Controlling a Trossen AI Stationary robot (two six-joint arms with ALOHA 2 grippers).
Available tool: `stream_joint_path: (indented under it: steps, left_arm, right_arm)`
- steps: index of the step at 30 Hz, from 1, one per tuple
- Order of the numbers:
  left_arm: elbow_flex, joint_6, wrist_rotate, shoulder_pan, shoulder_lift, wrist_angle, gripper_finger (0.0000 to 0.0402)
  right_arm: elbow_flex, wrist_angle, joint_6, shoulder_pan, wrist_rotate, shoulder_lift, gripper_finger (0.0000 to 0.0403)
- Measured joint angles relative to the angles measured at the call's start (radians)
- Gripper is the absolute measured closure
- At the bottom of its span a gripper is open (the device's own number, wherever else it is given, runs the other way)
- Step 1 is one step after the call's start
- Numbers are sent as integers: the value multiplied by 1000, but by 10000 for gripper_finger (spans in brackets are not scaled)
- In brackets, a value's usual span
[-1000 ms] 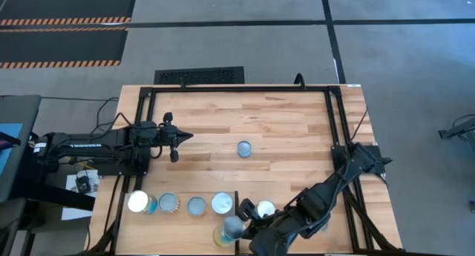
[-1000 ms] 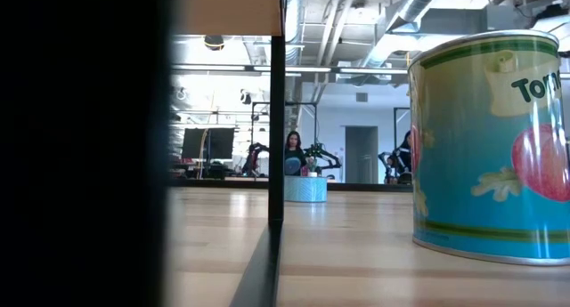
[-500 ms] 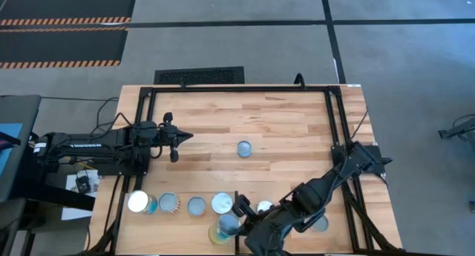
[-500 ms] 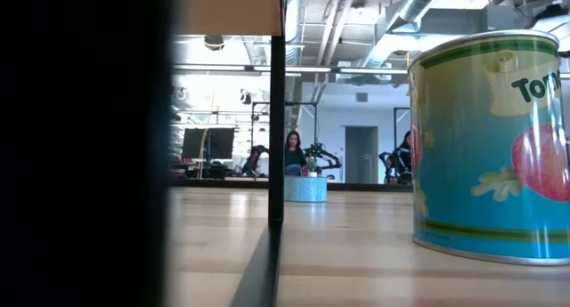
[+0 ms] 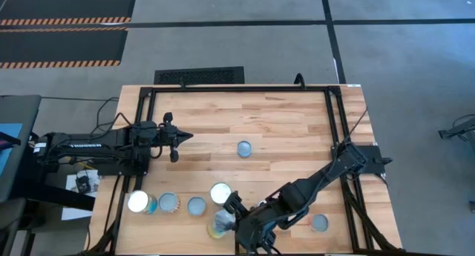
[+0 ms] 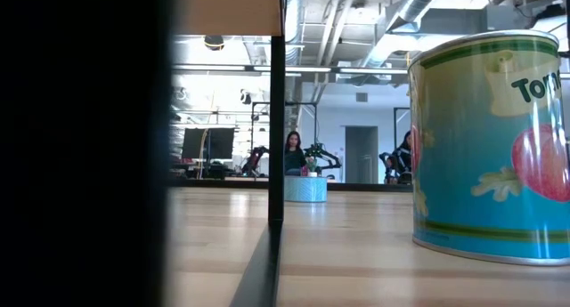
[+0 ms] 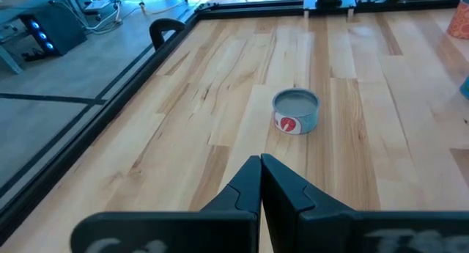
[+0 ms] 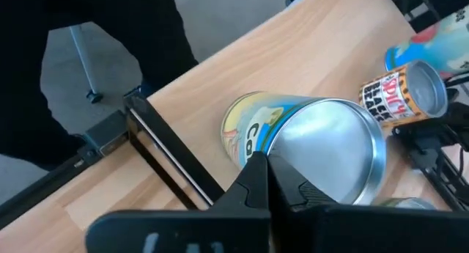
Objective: Pick and place cans onto a shelf
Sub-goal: Put the canned carrots on the shelf, then put the canned tuna on the shelf
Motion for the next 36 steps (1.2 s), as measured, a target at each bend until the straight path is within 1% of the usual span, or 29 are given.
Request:
stream_joint_path:
  steps: [3,12,25,33,36]
  left_arm:
    - [0,-1,0,0,0,1,402]
    - [0,-1,0,0,0,3,401]
    - [0,-2,0,0,0,0,401]
    - [0,-3,0,0,0,0,401]
    - [0,-3,14,0,0,0,401]
  right_arm:
    - [0,6,0,2,-3,-1,396]
    - [7,11,27,2,4,-1,361]
    - [7,25,75,-7,27,-1,354]
    - [7,73,90,-5,27,-1,316]
    - [7,61,97,8,27,-12,309]
